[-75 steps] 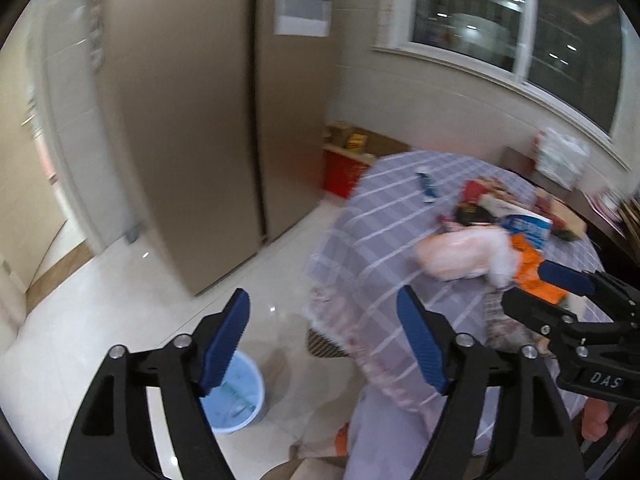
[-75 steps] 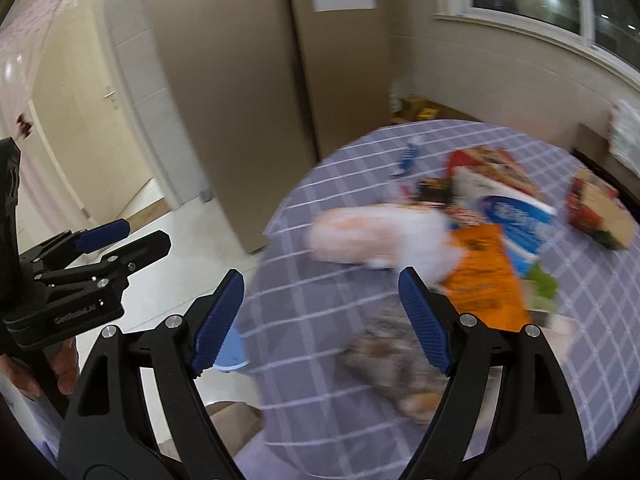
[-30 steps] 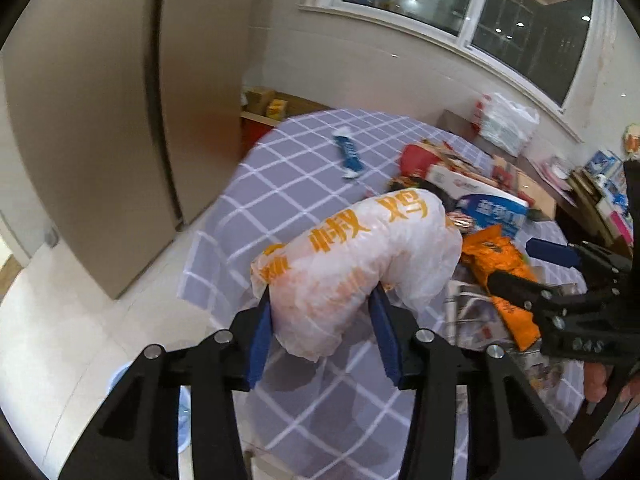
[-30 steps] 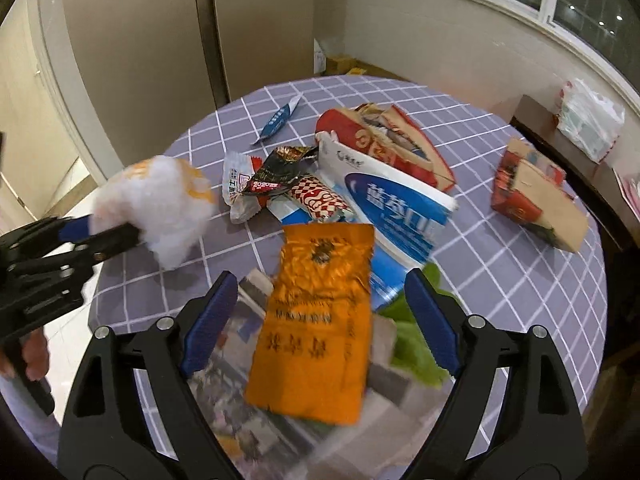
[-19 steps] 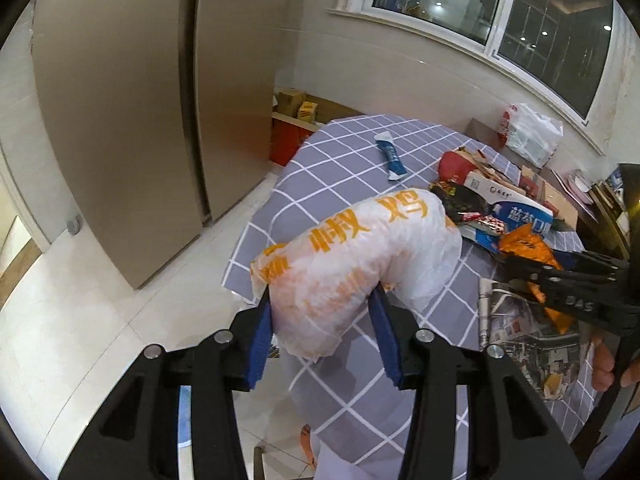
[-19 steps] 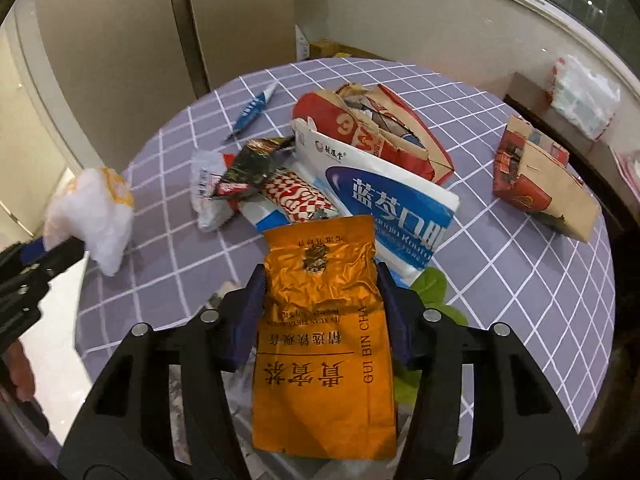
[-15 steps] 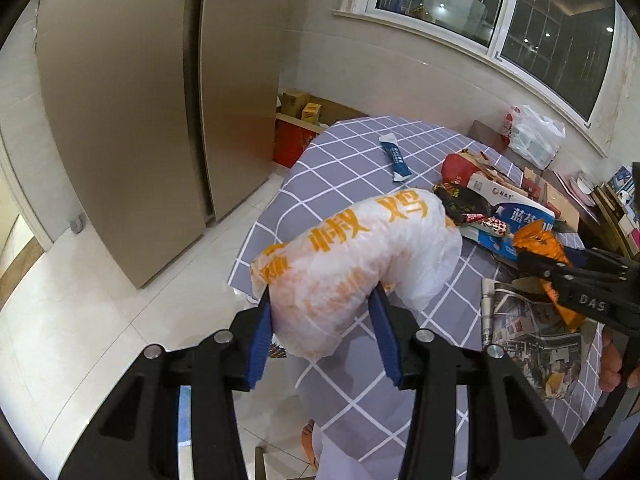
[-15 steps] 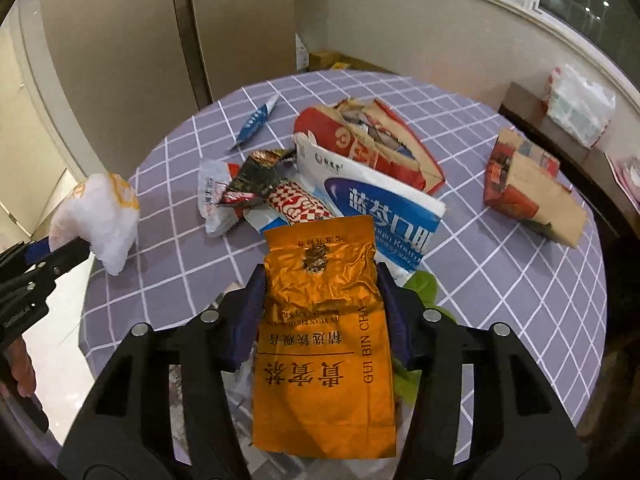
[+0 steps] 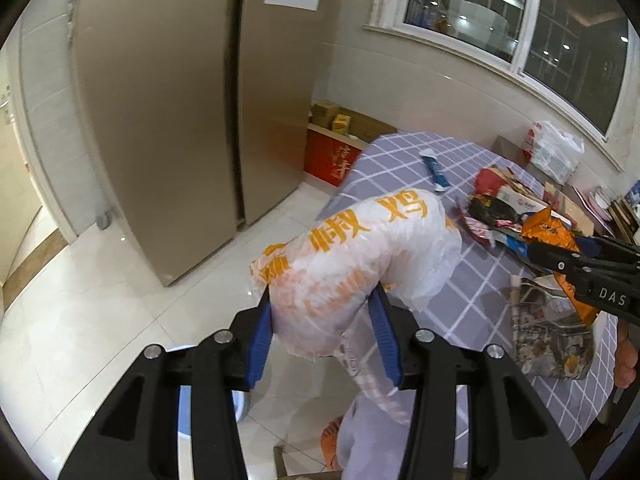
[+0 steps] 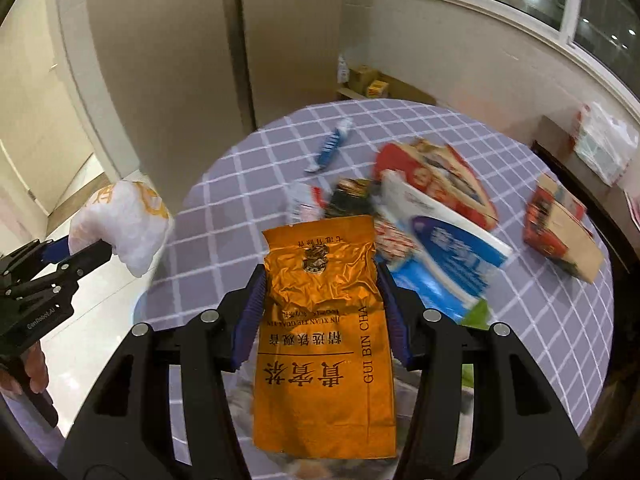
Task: Collect trash
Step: 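Carry the white bag and orange packet over the blue bin with both tools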
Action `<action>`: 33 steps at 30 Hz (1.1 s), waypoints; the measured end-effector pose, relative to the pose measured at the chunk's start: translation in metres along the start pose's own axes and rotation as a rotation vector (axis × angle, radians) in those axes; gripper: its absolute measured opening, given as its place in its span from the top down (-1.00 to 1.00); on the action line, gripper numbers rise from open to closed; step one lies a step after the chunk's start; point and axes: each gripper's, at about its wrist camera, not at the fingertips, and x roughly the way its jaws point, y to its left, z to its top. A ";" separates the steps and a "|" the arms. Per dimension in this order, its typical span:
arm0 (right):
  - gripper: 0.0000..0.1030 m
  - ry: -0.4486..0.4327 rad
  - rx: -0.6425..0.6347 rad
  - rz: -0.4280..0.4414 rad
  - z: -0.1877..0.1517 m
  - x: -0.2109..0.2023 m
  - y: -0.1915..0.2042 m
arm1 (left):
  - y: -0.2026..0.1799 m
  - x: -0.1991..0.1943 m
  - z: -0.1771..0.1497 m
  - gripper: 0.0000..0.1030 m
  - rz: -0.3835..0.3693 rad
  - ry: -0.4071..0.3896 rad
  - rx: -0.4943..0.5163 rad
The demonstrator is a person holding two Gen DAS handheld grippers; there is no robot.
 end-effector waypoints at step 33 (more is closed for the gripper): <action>-0.03 0.173 -0.312 0.285 -0.012 0.071 0.226 | 0.177 -0.027 -0.079 0.12 0.312 0.127 -0.262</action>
